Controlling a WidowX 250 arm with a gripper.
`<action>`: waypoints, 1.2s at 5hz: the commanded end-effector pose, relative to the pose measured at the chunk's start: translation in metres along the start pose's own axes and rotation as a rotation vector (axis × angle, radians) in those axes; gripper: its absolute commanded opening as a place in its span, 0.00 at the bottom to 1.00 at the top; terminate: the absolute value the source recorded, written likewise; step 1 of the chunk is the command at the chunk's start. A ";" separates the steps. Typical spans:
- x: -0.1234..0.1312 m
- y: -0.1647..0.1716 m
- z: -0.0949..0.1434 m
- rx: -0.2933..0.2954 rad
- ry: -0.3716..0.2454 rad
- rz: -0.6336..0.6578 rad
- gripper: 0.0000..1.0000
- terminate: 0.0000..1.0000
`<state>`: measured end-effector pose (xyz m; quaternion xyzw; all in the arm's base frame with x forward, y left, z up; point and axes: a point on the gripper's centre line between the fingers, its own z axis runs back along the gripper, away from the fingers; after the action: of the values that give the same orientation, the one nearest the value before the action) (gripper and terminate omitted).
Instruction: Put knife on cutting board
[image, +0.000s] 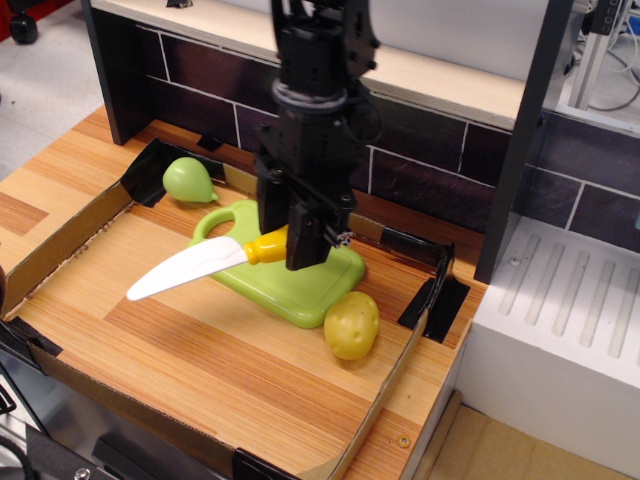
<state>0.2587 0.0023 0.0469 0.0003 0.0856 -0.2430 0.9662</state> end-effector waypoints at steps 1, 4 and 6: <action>0.020 0.002 0.004 0.017 0.058 -0.166 0.00 0.00; 0.012 0.002 -0.011 0.079 -0.024 -0.462 0.00 0.00; 0.012 0.005 -0.007 0.100 -0.054 -0.512 0.00 0.00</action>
<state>0.2613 0.0044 0.0270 0.0082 0.0668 -0.4824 0.8733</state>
